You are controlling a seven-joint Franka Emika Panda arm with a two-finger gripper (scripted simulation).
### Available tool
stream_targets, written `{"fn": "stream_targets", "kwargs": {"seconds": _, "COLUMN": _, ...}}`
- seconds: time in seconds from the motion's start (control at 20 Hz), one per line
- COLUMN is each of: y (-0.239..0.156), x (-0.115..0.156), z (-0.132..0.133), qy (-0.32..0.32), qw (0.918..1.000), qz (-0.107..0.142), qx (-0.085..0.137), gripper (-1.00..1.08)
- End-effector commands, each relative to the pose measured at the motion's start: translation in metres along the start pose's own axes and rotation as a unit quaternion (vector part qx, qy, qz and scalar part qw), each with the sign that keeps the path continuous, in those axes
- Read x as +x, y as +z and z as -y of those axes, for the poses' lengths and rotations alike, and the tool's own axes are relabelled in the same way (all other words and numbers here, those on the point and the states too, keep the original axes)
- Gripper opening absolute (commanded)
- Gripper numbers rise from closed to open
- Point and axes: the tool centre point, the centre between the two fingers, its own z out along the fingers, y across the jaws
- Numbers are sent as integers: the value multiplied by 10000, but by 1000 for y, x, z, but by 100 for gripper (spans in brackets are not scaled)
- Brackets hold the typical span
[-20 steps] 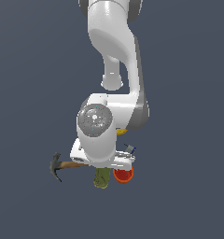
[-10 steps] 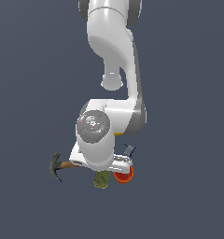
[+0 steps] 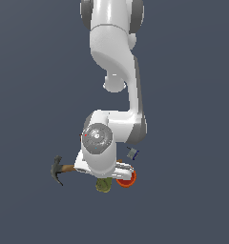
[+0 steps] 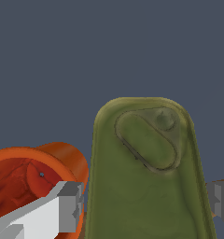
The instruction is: Pick up a designated object from a clutter of objects.
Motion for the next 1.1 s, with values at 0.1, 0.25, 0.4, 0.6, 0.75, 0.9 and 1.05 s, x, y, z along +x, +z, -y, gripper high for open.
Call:
{"fn": "stream_targets", "kwargs": {"seconds": 0.1, "y": 13, "x": -1, "z": 0, "qy": -3, "qw": 10000, "qz": 26, "qx": -2, "gripper": 100}}
{"fn": "stream_targets", "kwargs": {"seconds": 0.25, "y": 12, "x": 0, "z": 1, "qy": -3, "qw": 10000, "qz": 26, "qx": -2, "gripper": 100}}
{"fn": "stream_targets", "kwargs": {"seconds": 0.4, "y": 12, "x": 0, "z": 1, "qy": -3, "qw": 10000, "qz": 26, "qx": -2, "gripper": -100}}
{"fn": "stream_targets", "kwargs": {"seconds": 0.6, "y": 12, "x": 0, "z": 1, "qy": -3, "qw": 10000, "qz": 26, "qx": -2, "gripper": -100}}
{"fn": "stream_targets", "kwargs": {"seconds": 0.75, "y": 12, "x": 0, "z": 1, "qy": -3, "qw": 10000, "qz": 26, "qx": -2, "gripper": -100}}
{"fn": "stream_targets", "kwargs": {"seconds": 0.9, "y": -2, "x": 6, "z": 2, "qy": -2, "qw": 10000, "qz": -80, "qx": 13, "gripper": -100}}
{"fn": "stream_targets", "kwargs": {"seconds": 1.05, "y": -8, "x": 4, "z": 6, "qy": -2, "qw": 10000, "qz": -80, "qx": 13, "gripper": -100}}
